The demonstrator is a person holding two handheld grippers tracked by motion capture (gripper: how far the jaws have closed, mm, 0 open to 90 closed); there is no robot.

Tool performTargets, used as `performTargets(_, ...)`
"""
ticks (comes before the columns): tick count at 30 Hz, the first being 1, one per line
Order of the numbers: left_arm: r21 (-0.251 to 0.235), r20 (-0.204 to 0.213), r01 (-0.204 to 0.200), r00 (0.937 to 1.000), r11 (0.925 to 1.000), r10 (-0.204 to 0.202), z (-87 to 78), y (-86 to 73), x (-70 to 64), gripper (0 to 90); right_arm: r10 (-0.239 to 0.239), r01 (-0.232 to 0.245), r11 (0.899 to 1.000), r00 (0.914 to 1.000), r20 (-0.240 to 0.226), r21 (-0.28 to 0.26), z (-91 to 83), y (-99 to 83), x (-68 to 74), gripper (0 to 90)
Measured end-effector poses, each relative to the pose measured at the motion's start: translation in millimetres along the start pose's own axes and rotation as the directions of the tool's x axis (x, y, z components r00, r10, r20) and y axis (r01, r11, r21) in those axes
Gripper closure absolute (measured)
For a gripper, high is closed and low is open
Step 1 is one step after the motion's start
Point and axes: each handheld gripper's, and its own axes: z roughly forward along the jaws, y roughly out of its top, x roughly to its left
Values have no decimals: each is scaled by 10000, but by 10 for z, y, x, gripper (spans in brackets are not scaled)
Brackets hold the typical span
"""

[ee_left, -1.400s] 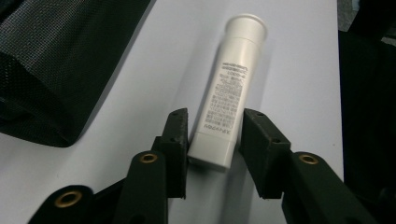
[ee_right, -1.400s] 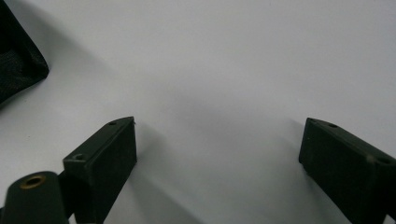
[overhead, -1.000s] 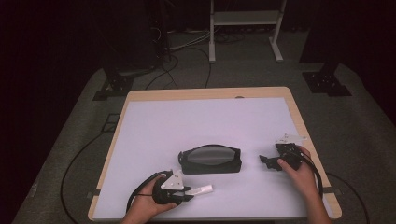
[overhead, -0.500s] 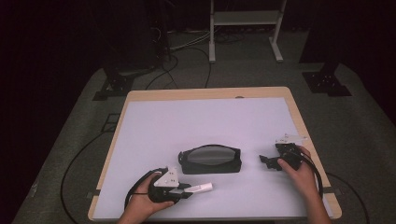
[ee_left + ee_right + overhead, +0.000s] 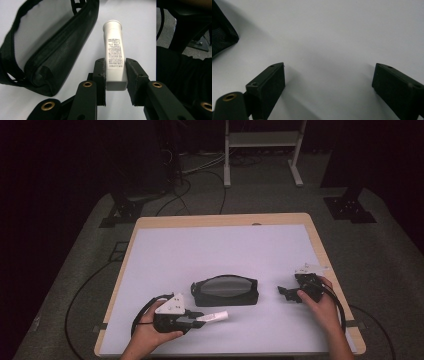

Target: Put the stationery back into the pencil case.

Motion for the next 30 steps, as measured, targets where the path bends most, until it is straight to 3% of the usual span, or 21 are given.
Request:
performTargets(14, -374, 34, -166, 9999, 9992, 167, -95, 217, 111, 712, -117, 117, 9999, 9999, 106, 56, 3, 0, 14, 101)
performTargets(30, -828, 34, -298, 9995, 9961, 301, -121, 411, 378, 712, -125, 124, 9999, 9999, 116, 33, 3, -2, 16, 101)
